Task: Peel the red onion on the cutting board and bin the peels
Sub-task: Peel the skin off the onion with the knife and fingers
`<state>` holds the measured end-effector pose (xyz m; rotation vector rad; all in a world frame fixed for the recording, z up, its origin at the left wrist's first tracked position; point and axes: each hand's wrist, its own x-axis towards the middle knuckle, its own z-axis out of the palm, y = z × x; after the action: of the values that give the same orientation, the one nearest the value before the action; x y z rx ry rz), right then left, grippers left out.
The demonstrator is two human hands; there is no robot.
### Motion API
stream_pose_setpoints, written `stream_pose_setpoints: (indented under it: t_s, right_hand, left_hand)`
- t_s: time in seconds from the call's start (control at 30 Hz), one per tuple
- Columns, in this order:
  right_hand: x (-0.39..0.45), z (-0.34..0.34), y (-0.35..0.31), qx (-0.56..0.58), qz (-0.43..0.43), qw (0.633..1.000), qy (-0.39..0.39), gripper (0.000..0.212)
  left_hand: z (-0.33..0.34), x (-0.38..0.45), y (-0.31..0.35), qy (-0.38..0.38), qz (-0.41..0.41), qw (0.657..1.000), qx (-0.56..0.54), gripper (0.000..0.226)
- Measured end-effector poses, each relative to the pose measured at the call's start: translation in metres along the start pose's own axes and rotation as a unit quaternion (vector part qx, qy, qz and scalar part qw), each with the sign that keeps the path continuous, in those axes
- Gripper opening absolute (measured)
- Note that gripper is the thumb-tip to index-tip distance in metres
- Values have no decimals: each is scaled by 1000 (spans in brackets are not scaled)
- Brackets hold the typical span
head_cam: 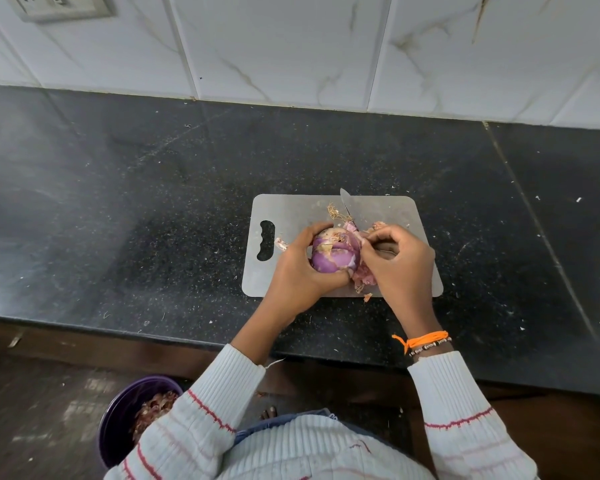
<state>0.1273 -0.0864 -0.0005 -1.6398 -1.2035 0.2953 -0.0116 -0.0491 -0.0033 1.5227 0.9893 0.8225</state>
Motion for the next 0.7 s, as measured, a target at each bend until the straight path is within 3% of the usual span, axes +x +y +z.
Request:
stream_pose_setpoints:
  t_s: [0.13, 0.33, 0.6, 0.7]
  right_hand:
    - [-1, -1, -1, 51, 55, 997, 11, 2]
    - [1, 2, -5, 122, 118, 984, -53, 15]
    - [2, 4, -6, 119, 111, 984, -79, 5]
    - [3, 5, -1, 83, 94, 991, -50, 3]
  left_hand:
    - [0, 1, -1, -3, -4, 1000, -24, 65]
    - [-2, -1, 1, -30, -2, 997, -67, 64]
    - [-1, 3, -2, -20, -38, 991, -126, 59]
    - [0, 4, -3, -14, -40, 990, -135, 56]
